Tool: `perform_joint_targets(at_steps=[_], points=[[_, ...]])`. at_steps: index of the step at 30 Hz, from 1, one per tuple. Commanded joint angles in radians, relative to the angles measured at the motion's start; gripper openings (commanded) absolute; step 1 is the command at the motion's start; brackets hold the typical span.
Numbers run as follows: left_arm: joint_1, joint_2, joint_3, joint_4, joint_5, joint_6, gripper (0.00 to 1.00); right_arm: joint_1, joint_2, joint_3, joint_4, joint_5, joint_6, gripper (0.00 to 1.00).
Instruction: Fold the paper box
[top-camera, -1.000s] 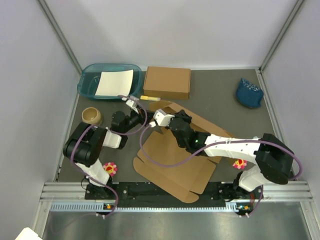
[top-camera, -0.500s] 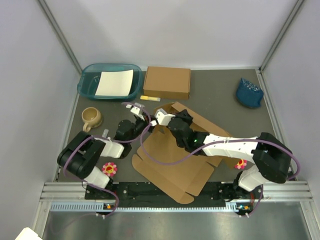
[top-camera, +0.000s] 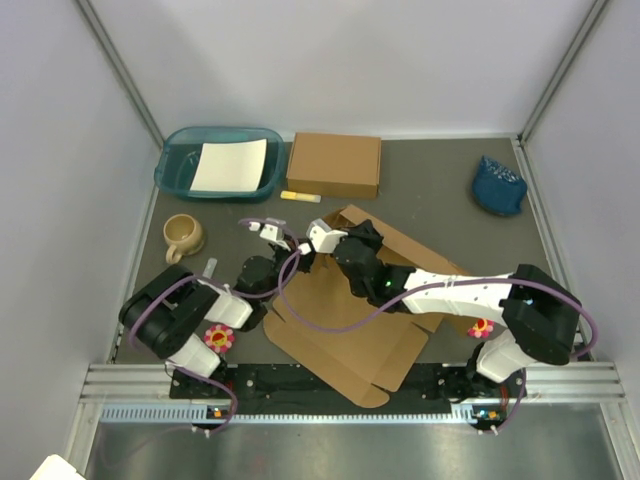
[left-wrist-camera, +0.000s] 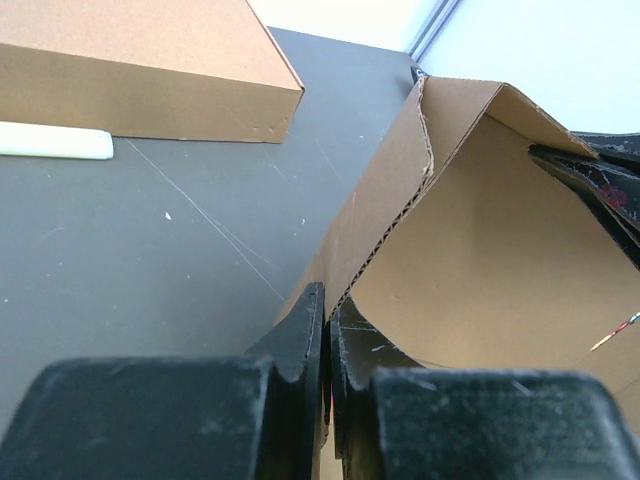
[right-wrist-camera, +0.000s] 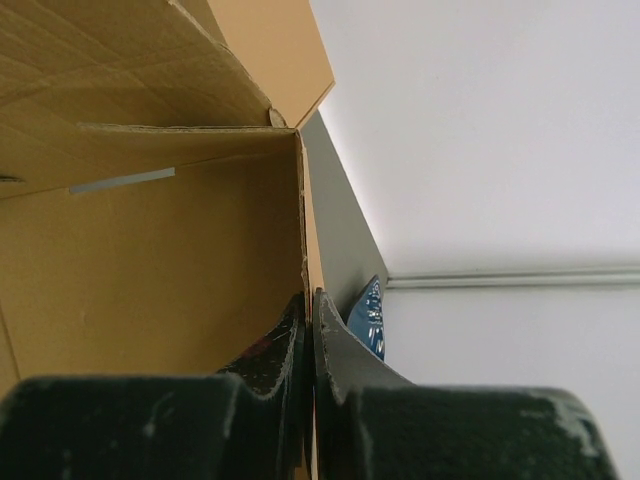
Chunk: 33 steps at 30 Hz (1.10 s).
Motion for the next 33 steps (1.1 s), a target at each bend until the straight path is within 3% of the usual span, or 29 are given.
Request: perform_joint_targets(at_steps=[1,11,21,33], points=[[-0.056,0.073,-0.030,0.250,-0.018,-0.070,0.00,0.013,0.048,-0.006,-0.083,-0.037,0.075,0.00],[-0.136,0.143,-0.008,0.324,-0.052,-0.110,0.00,0.025,0.043,-0.032,-0.054,0.006,0.070,0.01],[-0.167,0.188,-0.042,0.361,-0.121,-0.089,0.00,0.038,-0.019,-0.029,-0.110,-0.003,0.125,0.15],[-0.168,0.140,-0.048,0.263,-0.213,-0.043,0.01,0.047,-0.105,-0.015,-0.201,-0.040,0.216,0.33]])
